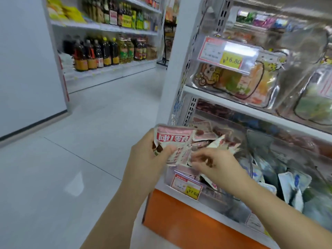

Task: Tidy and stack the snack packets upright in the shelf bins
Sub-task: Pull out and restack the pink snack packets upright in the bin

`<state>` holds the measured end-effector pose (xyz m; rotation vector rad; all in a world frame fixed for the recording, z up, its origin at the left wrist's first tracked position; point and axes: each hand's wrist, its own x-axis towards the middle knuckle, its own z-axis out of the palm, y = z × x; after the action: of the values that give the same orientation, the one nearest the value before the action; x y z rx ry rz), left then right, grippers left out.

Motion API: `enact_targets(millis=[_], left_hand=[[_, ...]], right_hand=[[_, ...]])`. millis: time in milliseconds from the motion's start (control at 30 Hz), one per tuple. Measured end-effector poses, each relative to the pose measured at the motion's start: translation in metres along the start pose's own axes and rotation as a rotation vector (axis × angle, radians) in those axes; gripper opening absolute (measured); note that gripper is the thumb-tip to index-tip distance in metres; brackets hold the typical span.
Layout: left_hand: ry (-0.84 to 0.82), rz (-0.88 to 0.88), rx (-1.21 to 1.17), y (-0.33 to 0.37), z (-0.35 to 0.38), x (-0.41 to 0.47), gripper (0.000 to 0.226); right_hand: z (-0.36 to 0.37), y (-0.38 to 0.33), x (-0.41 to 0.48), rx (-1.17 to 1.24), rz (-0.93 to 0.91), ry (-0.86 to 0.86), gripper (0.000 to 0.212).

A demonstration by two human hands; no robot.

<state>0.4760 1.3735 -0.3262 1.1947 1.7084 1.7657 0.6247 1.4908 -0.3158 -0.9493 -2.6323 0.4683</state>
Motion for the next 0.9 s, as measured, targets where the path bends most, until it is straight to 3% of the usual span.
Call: enact_targets(millis=[100,367,567,700,800,900], left_hand=[[-0.013,0.002,-0.022,-0.003,-0.002,0.007,0.021],[-0.131,-0.019,0.024,-0.010,0.007,0.010,0.024],[-0.017,-0.042,-0.099,-0.009,0.004,0.017,0.023],[-0.017,-0.064,-0.170,-0.006,0.008,0.020,0.022],[-0.043,-0.032,-0.085,-0.004,0.017,0.020,0.021],[-0.029,-0.028,-0.044,-0.005,0.024,0.021,0.021]], right_hand=[[0.014,0.010,0.008,-0.220,-0.057,-0.143,0.026],[0.014,0.016,0.035,-0.507,-0.157,-0.187,0.044],[0.014,0.035,0.052,-0.441,-0.095,-0.146,0.031],[0.014,0.046,0.055,-0.274,-0.068,-0.198,0.039],[0.008,0.047,0.048,-0.106,-0.080,-0.274,0.043],[0.005,0.047,0.035,-0.152,-0.155,-0.219,0.039]])
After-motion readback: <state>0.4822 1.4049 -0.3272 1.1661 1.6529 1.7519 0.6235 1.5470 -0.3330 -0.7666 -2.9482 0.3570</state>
